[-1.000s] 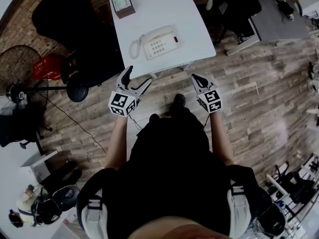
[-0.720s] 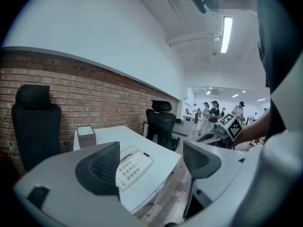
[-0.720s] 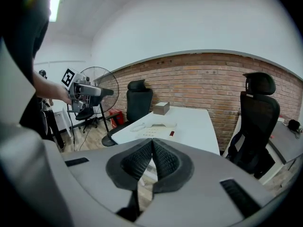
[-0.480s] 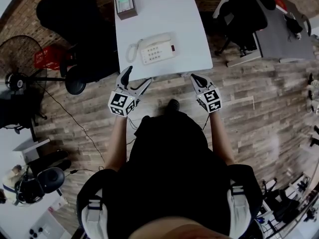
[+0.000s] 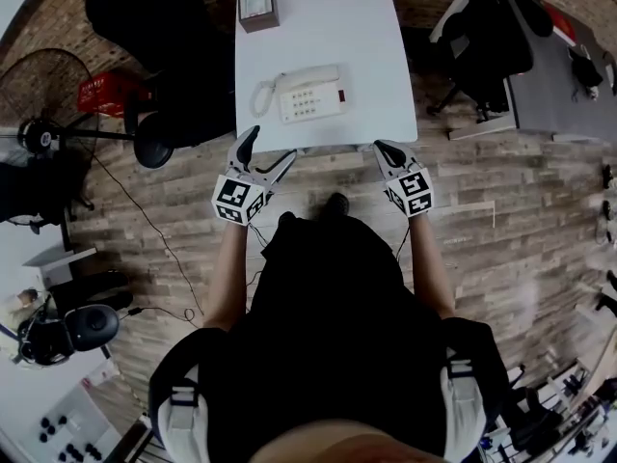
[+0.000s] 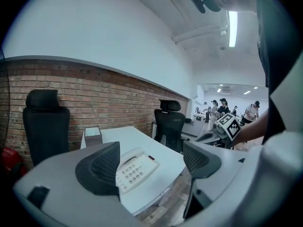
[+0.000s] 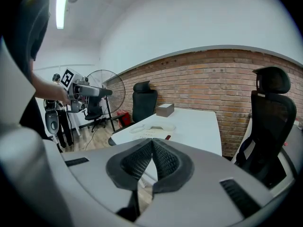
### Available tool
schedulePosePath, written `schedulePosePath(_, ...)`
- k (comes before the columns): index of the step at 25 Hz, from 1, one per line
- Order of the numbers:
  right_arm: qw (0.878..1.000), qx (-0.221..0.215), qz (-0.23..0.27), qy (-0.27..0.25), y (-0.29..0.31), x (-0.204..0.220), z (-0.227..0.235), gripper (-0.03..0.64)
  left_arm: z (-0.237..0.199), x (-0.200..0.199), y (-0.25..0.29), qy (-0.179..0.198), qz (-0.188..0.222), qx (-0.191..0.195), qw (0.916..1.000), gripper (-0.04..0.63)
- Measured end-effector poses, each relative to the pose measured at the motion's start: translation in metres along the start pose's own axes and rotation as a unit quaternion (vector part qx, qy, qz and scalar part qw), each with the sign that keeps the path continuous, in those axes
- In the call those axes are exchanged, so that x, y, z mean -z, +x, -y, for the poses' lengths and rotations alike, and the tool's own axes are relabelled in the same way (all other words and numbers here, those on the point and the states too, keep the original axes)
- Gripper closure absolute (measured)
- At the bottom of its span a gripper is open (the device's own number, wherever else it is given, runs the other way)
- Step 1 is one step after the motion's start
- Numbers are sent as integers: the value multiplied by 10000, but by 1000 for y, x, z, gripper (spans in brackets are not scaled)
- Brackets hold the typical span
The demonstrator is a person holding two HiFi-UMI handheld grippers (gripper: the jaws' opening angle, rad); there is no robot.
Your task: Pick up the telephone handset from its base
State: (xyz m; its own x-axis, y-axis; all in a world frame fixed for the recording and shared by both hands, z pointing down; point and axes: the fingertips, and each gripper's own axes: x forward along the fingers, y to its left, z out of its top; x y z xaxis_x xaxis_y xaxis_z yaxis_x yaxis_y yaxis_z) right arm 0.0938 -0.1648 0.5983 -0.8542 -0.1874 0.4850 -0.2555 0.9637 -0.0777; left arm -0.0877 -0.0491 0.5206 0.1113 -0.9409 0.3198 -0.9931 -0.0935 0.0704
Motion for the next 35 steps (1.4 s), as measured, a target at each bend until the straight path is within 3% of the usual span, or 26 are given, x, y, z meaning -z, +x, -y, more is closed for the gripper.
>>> schedulePosePath(14, 10000, 5, -4, 78, -6, 10, -2, 618, -4, 2, 1, 64, 33, -89, 9999, 187)
schedulePosePath(22, 9993, 331, 17, 184, -1, 0, 5, 618, -21, 7, 16, 96, -70, 210, 9997, 187)
schedulePosePath(31, 9977, 642, -13, 238, 15, -17, 15, 618, -43, 5, 50, 412, -176, 639, 9970, 187)
schedulePosePath(35, 9961, 829, -25, 291, 23, -26, 18, 618, -59, 8, 64, 327, -209, 846, 9957, 187)
